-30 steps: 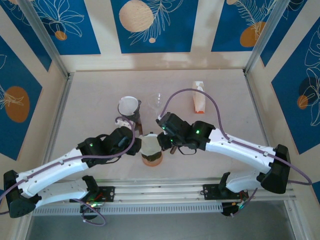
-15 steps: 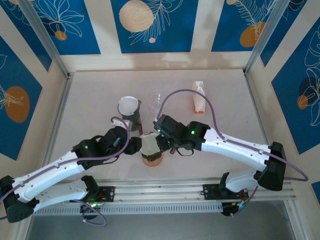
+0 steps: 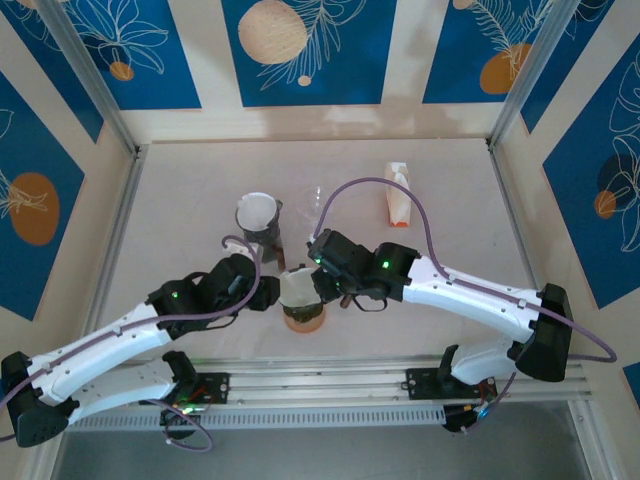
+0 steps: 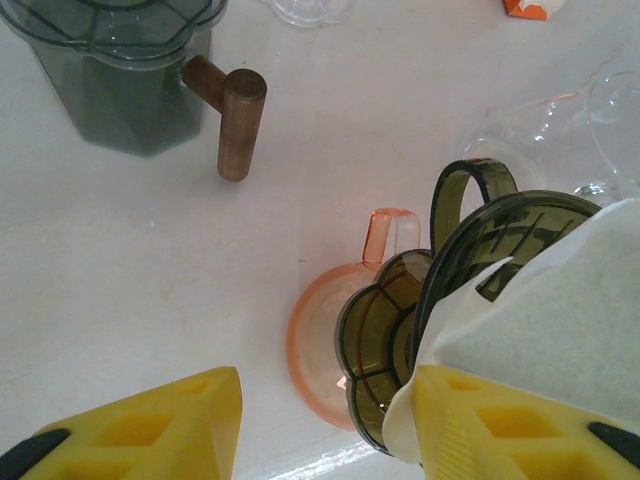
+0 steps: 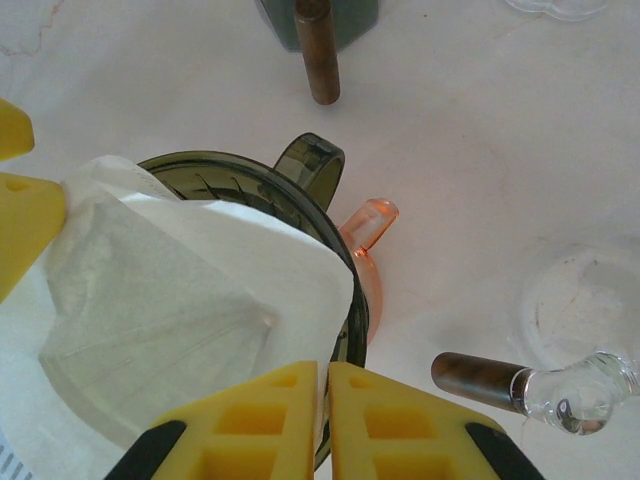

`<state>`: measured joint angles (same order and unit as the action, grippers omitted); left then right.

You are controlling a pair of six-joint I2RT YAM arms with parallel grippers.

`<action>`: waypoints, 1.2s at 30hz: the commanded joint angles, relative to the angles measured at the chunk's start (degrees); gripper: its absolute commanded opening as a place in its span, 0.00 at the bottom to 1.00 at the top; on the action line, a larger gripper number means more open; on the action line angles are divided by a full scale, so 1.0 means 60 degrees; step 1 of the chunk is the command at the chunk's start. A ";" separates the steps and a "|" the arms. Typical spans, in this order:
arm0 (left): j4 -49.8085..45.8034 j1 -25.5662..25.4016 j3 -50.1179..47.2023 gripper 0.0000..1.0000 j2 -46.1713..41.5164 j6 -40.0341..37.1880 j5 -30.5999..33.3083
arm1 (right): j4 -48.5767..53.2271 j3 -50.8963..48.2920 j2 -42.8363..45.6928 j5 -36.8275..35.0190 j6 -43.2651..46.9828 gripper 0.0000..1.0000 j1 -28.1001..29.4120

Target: Place the coffee filter in the dripper

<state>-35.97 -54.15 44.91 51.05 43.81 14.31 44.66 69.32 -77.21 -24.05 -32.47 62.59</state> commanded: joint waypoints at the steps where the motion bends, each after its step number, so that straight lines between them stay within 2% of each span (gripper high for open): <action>1: -0.0070 0.0129 -0.0105 0.50 -0.0056 0.0110 -0.0187 | 0.0319 0.0307 -0.0091 -0.0381 -0.0102 0.28 0.0067; 3: -0.0043 0.0130 -0.0087 0.51 -0.0070 0.0110 -0.0202 | 0.0307 0.0318 0.0002 -0.0488 -0.0121 0.48 0.0070; 6: -0.0034 0.0133 -0.0076 0.52 -0.0048 0.0108 -0.0216 | 0.0174 0.0340 -0.0022 -0.0251 -0.0046 0.56 0.0044; 9: -0.0026 0.0147 -0.0072 0.52 -0.0042 0.0103 -0.0219 | 0.0147 0.0479 -0.0400 0.0231 -0.0023 0.60 -0.0042; 17: -0.0012 0.0155 -0.0029 0.53 0.0032 0.0078 -0.0304 | 0.0261 0.0835 -0.1422 0.0711 0.0208 0.62 -0.0133; 36: 0.0072 0.0177 -0.0043 0.53 0.0091 0.0095 -0.0392 | 0.0113 0.0484 -0.2262 0.0885 0.0226 0.62 -0.0369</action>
<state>-35.59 -53.71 44.88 51.18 44.05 13.26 45.58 72.64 -90.04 -19.88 -31.59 60.73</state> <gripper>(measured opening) 0.526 0.622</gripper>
